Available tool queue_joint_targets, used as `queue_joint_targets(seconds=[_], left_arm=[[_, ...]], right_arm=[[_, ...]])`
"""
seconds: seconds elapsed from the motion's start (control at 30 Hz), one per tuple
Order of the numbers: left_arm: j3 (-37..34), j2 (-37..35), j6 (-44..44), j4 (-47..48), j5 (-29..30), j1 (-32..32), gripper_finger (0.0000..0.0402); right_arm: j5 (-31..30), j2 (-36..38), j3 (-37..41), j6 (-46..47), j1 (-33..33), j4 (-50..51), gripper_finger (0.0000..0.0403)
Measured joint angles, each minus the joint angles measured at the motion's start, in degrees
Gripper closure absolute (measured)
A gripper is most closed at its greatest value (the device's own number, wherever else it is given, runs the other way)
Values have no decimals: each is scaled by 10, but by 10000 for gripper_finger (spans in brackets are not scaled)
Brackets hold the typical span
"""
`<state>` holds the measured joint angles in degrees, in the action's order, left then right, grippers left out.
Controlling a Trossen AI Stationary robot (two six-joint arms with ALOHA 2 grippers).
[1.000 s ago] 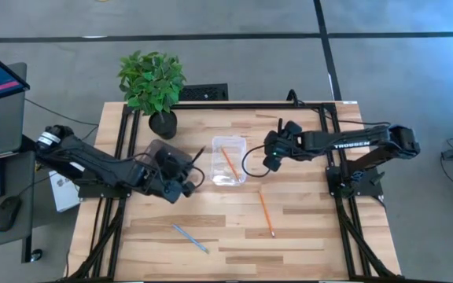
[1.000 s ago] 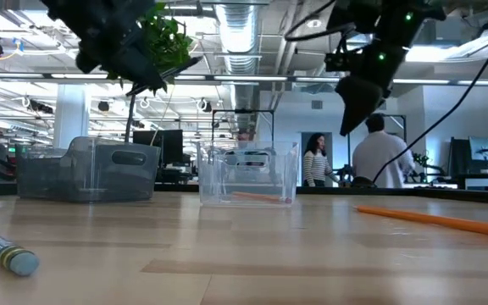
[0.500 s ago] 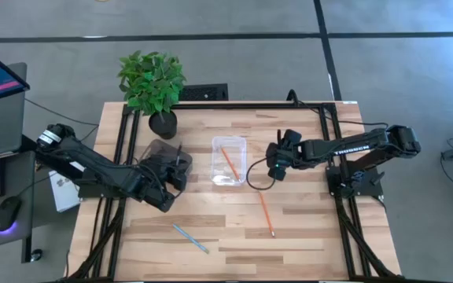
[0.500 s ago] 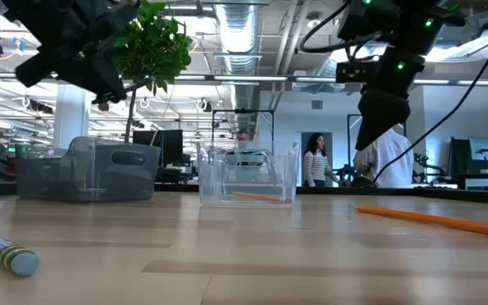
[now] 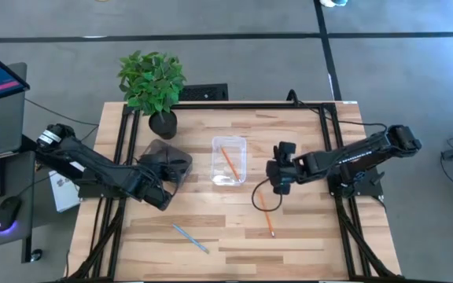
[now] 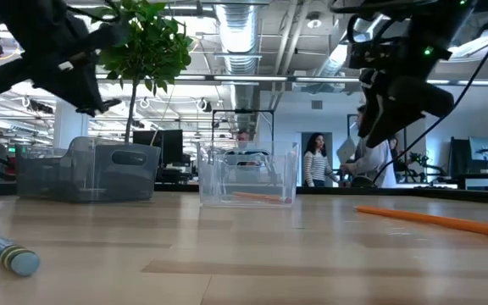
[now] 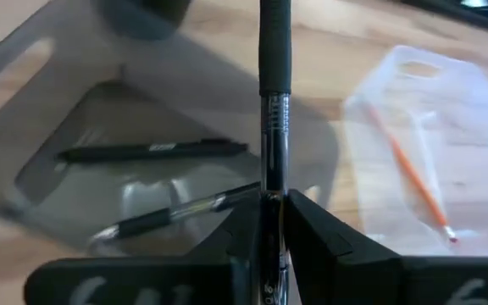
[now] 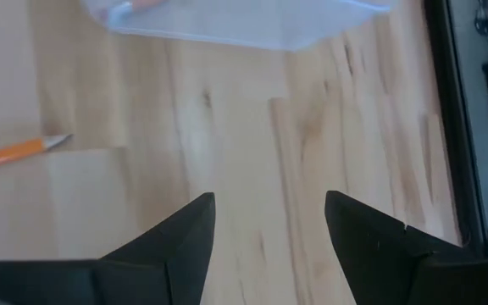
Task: Sort pens & pencils
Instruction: Put the black pen into the black bin
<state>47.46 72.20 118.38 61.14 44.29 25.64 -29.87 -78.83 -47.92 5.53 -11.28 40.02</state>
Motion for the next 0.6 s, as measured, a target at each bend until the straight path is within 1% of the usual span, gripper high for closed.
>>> queue_joint_targets(seconds=[0.07,0.17,0.3,0.4,0.47,0.6], left_arm=[[-4,0,37,15,-19,-4,373],[-16,1,76,13,-25,-12,374],[-31,1,79,-19,-23,-41,366],[-46,1,79,-46,-18,-66,369],[-59,1,77,-67,-28,-80,373],[-88,1,78,-130,-34,-94,372]], right_arm=[[0,0,0,-4,-10,0,154],[0,0,0,-15,-22,0,154],[0,0,0,-17,-35,1,154],[0,0,0,-17,-44,2,154],[0,0,0,-17,-49,6,154],[0,0,0,-16,-58,18,154]])
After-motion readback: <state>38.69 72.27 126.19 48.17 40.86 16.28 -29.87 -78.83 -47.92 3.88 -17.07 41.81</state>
